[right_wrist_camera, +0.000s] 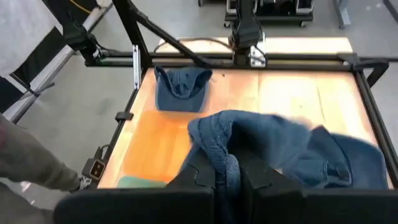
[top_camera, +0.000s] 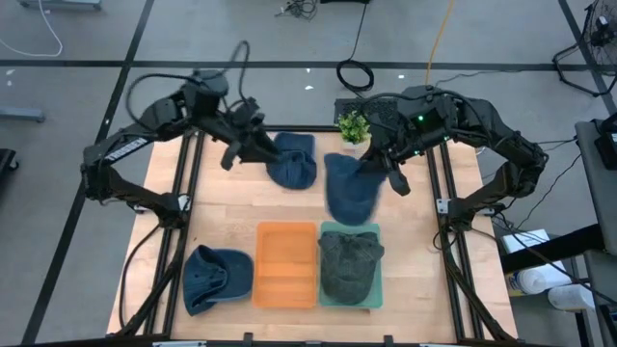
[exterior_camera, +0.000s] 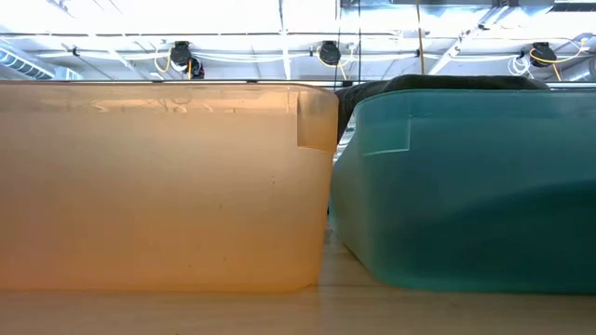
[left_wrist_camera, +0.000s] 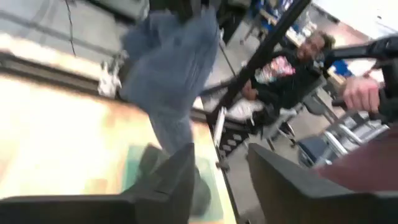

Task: Pick & Place hat
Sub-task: Put the top left blue cap into the orange bin

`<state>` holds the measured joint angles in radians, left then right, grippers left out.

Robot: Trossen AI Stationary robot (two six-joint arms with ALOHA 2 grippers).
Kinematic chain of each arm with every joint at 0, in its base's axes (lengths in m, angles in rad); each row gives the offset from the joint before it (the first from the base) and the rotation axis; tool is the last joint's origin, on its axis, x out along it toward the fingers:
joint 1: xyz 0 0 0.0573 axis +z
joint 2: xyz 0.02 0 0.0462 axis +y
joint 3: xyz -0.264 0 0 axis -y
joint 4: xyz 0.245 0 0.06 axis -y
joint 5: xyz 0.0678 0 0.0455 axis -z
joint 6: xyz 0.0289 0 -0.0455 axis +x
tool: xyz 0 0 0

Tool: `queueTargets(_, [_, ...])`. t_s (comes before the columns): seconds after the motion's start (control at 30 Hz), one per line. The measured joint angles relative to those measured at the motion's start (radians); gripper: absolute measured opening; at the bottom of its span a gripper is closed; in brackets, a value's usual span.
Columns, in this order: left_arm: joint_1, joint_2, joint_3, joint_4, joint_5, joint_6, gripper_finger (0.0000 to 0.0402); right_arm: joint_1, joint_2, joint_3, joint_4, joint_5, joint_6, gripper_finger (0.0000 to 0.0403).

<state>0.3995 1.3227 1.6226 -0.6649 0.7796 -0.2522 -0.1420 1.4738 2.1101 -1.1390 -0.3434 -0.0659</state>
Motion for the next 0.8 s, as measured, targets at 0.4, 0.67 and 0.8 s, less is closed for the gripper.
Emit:
queueTargets(0.4, [-0.035, -0.045, 0.000, 0.120, -0.054, -0.065, 0.0304, 0.066, 0.143, 0.000, 0.205, -0.003, 0.027, 0.0005])
queueTargets(0.67, [-0.105, -0.046, 0.000, 0.110, -0.102, -0.057, 0.0332, 0.080, 0.203, -0.001, 0.356, -0.009, 0.060, 0.0005])
queueTargets(0.8, [-0.144, -0.037, 0.000, 0.094, -0.159, -0.020, 0.0323, 0.080, 0.214, -0.001, 0.422, -0.032, 0.084, 0.0005])
